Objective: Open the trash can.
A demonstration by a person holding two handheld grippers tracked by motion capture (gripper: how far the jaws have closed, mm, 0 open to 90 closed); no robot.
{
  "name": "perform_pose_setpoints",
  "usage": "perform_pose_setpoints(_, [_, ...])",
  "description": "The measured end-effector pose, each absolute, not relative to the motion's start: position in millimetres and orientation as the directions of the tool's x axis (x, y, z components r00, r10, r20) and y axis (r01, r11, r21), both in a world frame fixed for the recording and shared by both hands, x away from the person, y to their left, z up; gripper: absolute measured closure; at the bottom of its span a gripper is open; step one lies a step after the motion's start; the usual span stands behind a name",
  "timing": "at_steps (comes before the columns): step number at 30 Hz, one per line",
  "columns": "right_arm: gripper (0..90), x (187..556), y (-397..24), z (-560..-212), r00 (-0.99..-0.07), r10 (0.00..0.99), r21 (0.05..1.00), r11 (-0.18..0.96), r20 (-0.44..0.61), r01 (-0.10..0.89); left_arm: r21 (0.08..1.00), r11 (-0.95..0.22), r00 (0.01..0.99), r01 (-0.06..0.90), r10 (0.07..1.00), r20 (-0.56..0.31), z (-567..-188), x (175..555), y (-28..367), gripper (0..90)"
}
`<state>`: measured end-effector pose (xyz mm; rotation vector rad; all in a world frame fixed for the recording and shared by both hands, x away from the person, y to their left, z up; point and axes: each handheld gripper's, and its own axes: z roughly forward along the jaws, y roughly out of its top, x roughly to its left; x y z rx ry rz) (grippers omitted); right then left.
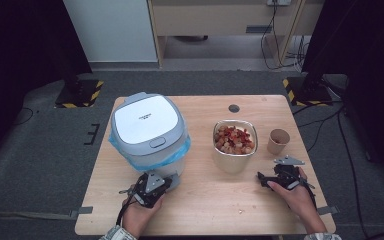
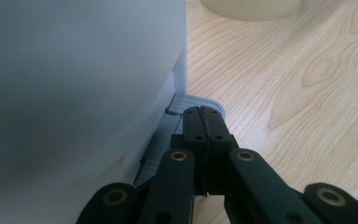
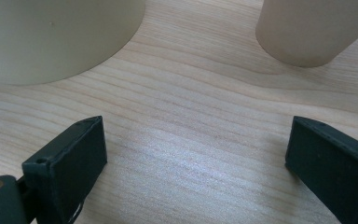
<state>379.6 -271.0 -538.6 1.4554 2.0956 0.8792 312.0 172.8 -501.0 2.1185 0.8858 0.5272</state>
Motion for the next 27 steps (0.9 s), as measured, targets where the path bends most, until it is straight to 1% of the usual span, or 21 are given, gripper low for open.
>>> perform_pose_setpoints(6, [5.5, 379.3, -270.8, -538.7, -0.349, 0.937, 0.713, 0.244, 0.001, 0.657, 0.776, -0.475, 0.667, 0.414, 0.739, 0.097, -501.8, 312.8, 173.1, 89.8])
perform_pose_setpoints(12, [5.4, 379.3, -270.8, -538.7, -0.349, 0.937, 0.713, 0.244, 0.001, 0.657, 0.756, -0.512, 0.671, 0.409, 0.730, 0.131, -503.7, 314.4, 172.2, 89.8])
perform_pose_setpoints(17, [5.5, 379.2, -270.8, -538.7, -0.351, 0.936, 0.713, 0.245, 0.002, 0.657, 0.757, -0.512, 0.663, 0.406, 0.735, 0.142, -505.3, 316.1, 171.9, 89.8])
perform_pose_setpoints(23, [5.4, 378.9, -270.7, -538.7, -0.352, 0.936, 0.713, 0.245, 0.002, 0.656, 0.730, -0.579, 0.669, 0.363, 0.707, 0.229, -505.4, 313.5, 166.6, 89.7])
perform_pose_setpoints(27, [5.5, 378.9, -270.7, -538.7, -0.352, 0.936, 0.713, 0.245, 0.002, 0.657, 0.718, -0.601, 0.676, 0.352, 0.693, 0.249, -505.7, 313.2, 165.4, 89.6])
